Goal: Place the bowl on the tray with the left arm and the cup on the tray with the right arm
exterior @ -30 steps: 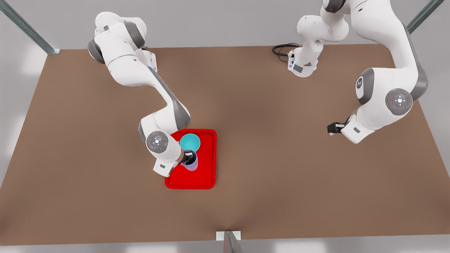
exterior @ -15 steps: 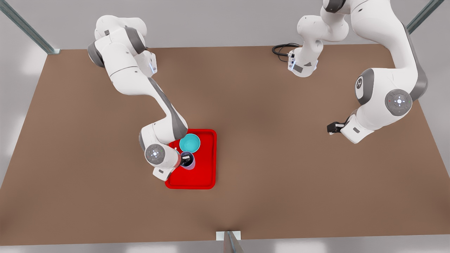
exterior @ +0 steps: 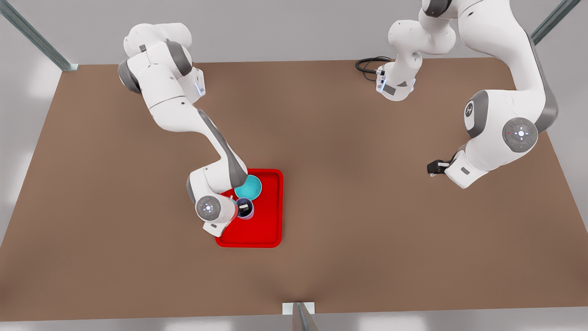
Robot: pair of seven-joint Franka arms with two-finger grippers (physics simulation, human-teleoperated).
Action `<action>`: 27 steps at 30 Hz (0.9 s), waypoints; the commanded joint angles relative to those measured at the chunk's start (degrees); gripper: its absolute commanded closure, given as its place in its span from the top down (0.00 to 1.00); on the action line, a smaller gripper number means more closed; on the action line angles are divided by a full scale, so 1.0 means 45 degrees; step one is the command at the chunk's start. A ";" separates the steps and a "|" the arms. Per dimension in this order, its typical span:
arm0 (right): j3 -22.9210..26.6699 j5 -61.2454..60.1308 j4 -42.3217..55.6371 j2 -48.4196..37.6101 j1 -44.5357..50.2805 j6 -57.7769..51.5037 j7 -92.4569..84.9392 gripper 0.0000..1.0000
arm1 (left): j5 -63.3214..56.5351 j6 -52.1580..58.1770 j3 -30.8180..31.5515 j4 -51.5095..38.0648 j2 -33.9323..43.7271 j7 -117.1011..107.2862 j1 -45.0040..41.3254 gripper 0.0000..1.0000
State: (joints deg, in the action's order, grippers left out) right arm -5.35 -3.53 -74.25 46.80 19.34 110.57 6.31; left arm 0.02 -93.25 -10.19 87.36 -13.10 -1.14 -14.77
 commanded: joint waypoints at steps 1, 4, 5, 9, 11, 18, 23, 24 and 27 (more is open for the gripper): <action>-0.0003 0.0119 0.0016 0.0049 -0.0001 -0.0020 0.0044 0.21 | 0.0016 0.0000 -0.0001 0.0000 0.0001 0.0000 0.0001 1.00; -0.0003 0.0119 -0.0004 0.0147 -0.0001 -0.0020 0.0044 0.21 | 0.0016 0.0000 -0.0001 0.0000 0.0001 0.0000 0.0001 1.00; -0.0003 0.0119 -0.0003 0.0167 0.0019 -0.0020 0.0044 0.21 | 0.0016 0.0000 -0.0001 0.0000 -0.0058 0.0000 0.0001 1.00; -0.0003 0.0119 -0.0023 0.0303 0.0019 0.0254 0.0005 0.21 | -0.0004 0.0000 -0.0001 0.0000 -0.0077 0.0020 0.0001 1.00; -0.0003 0.0100 -0.0159 0.0323 0.0019 0.0566 0.0044 0.37 | -0.0004 0.0000 -0.0001 0.0000 -0.0077 0.0020 0.0001 1.00; -0.0003 0.0158 -0.1117 0.0147 -0.0040 0.2012 0.0024 1.00 | -0.0004 0.0019 -0.0001 0.0000 -0.0058 0.0020 0.0001 1.00; -0.0003 0.0119 -0.1820 -0.0009 -0.0079 0.2734 0.0005 1.00 | 0.0016 0.0019 -0.0001 0.0000 -0.0058 0.0020 0.0001 1.00; -0.0003 0.0119 -0.1937 -0.0107 -0.0079 0.2734 0.0005 1.00 | 0.0016 0.0019 -0.0001 0.0000 -0.0058 0.0020 0.0001 1.00; -0.0003 0.0119 -0.2347 -0.0633 -0.0099 0.2852 0.0024 1.00 | -0.0004 0.0019 -0.0001 0.0000 -0.0058 0.0020 0.0001 1.00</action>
State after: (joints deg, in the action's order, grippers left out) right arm -5.36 -2.99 -84.88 43.67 18.90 123.40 6.34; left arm 0.02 -93.16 -10.19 87.36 -13.37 -1.05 -14.77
